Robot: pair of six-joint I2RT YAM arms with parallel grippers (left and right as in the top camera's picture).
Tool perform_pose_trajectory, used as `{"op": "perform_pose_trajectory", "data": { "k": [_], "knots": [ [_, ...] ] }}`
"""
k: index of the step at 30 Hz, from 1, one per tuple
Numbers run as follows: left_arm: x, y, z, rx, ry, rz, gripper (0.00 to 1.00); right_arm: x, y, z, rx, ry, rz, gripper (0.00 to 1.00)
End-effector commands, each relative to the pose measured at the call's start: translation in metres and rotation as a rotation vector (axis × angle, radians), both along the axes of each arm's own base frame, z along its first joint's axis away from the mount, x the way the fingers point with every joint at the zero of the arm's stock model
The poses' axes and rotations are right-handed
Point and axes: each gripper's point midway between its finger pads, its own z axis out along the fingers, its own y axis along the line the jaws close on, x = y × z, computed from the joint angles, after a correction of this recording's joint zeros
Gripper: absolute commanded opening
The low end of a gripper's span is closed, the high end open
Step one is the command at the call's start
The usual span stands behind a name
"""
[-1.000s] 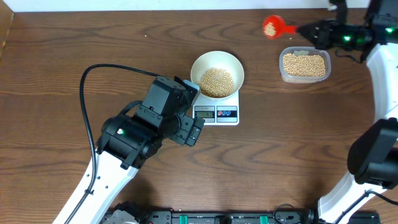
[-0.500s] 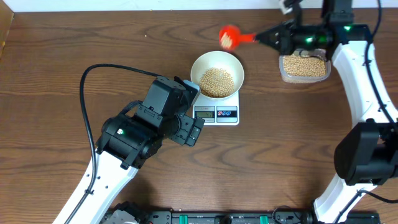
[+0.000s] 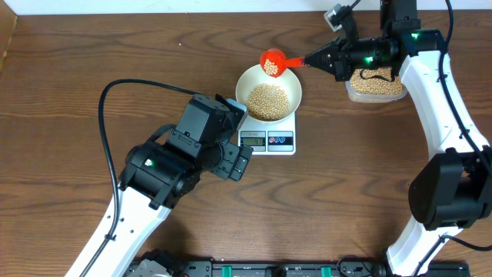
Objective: Scoop item into bowl and weigh 50g on scale
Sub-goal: 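Carry the filled scoop left over the bowl on the scale, then tilt and shake the red scoop over the bowl to pour chickpeas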
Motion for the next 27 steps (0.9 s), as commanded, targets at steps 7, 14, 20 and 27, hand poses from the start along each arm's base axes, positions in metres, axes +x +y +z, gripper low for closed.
{"op": "perform_pose_trajectory", "data": {
  "k": [7,14,20,27],
  "knots": [
    [0.004,0.000,0.008,-0.006,-0.016,0.000,0.92,-0.006,-0.002,0.005,-0.035,-0.105,0.059,0.01],
    [0.004,0.000,0.008,-0.007,-0.016,0.000,0.92,-0.007,-0.002,0.003,-0.057,-0.137,0.078,0.01],
    [0.004,0.000,0.008,-0.006,-0.016,0.000,0.92,-0.013,0.004,0.008,-0.024,-0.165,0.122,0.01],
    [0.004,0.000,0.007,-0.006,-0.016,0.000,0.92,-0.016,0.006,0.009,-0.015,-0.174,0.143,0.01]
  ]
}}
